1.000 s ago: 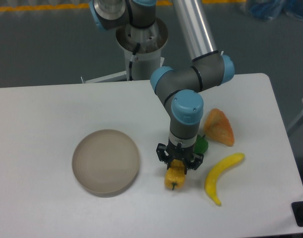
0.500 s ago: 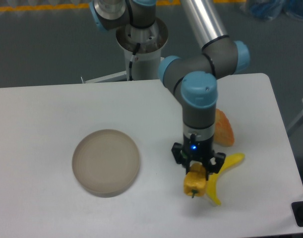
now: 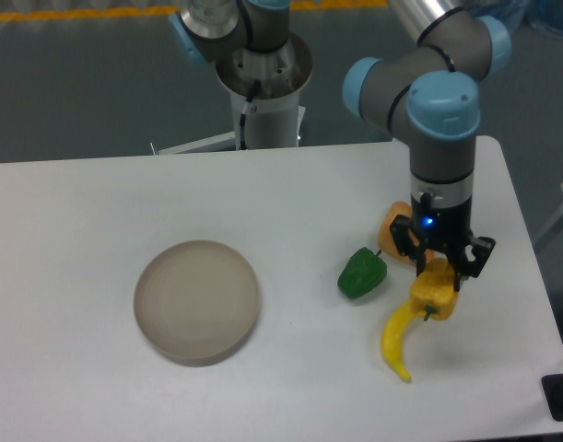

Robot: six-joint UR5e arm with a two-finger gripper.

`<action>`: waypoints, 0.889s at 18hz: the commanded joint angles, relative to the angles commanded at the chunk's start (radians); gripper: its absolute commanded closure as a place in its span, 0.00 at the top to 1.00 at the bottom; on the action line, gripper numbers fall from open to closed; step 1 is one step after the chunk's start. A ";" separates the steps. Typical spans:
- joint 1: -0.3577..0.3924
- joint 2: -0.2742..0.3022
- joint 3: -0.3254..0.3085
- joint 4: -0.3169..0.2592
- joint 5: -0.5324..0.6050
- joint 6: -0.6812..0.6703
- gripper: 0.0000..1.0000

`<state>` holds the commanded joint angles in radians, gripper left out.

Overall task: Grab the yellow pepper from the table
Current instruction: 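Hold the yellow pepper raised above the banana tip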

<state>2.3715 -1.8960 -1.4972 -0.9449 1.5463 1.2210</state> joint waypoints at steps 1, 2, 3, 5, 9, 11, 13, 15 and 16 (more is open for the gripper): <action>0.006 0.000 0.000 -0.002 0.000 0.000 0.34; 0.008 0.000 0.002 0.000 -0.002 0.000 0.34; 0.006 0.000 0.006 -0.002 -0.002 0.000 0.34; 0.006 0.000 0.008 -0.002 -0.002 0.000 0.34; 0.003 -0.002 0.006 0.002 0.000 0.000 0.34; 0.002 -0.002 0.009 0.002 0.000 -0.001 0.34; 0.002 -0.002 0.008 0.002 0.000 -0.001 0.34; 0.002 -0.002 0.005 0.003 0.000 -0.001 0.34; 0.002 -0.002 0.006 0.003 0.000 -0.001 0.34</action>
<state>2.3731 -1.8975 -1.4910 -0.9419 1.5463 1.2195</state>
